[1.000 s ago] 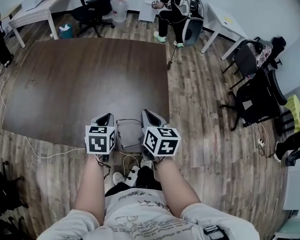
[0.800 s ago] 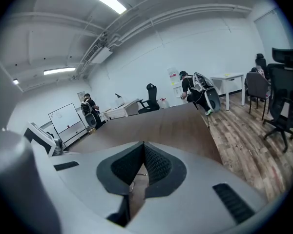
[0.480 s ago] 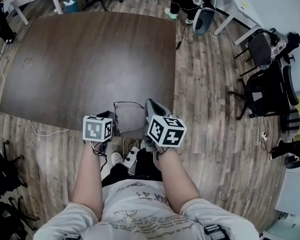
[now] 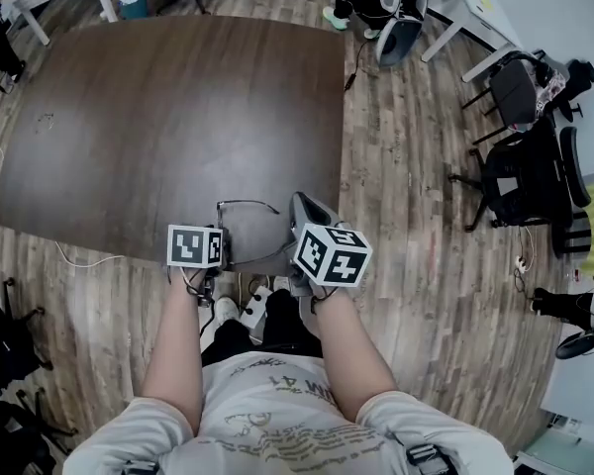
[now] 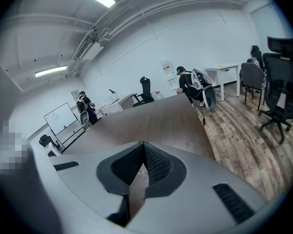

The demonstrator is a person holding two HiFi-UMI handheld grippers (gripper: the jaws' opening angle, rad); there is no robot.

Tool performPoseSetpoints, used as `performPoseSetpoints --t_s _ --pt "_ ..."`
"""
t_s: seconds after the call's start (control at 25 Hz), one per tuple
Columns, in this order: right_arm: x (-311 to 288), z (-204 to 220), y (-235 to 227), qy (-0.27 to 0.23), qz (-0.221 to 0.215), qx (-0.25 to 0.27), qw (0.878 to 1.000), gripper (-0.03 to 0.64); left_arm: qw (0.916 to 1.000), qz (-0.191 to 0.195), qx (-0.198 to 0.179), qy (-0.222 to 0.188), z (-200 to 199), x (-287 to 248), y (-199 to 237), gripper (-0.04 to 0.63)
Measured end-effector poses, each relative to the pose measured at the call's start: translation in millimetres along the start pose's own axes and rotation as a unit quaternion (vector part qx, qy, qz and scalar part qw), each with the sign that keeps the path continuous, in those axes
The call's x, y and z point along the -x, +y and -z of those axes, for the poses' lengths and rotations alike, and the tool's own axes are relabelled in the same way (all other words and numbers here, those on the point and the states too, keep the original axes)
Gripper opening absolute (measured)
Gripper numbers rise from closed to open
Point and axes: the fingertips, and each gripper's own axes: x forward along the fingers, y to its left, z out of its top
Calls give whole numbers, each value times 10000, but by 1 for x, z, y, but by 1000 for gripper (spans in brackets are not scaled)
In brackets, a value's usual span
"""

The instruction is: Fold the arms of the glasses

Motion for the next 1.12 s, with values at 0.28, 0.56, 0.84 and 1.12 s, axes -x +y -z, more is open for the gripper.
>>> performPoseSetpoints --t_s 0.28,0.56,0.84,1.12 --pt "-4 -3 -5 -9 48 -19 10000 12 9999 31 46 149 -6 -5 2 38" --pt "-4 -9 3 -46 31 4 10000 12 9999 -4 -39 -100 -22 8 3 35" --pt "0 -20 25 -206 -83 146 9996 12 9972 -57 -36 -742 -50 35 10 34" --pt "25 -39 50 -630 -448 -15 9970 12 9834 -31 245 -1797 -86 82 19 32"
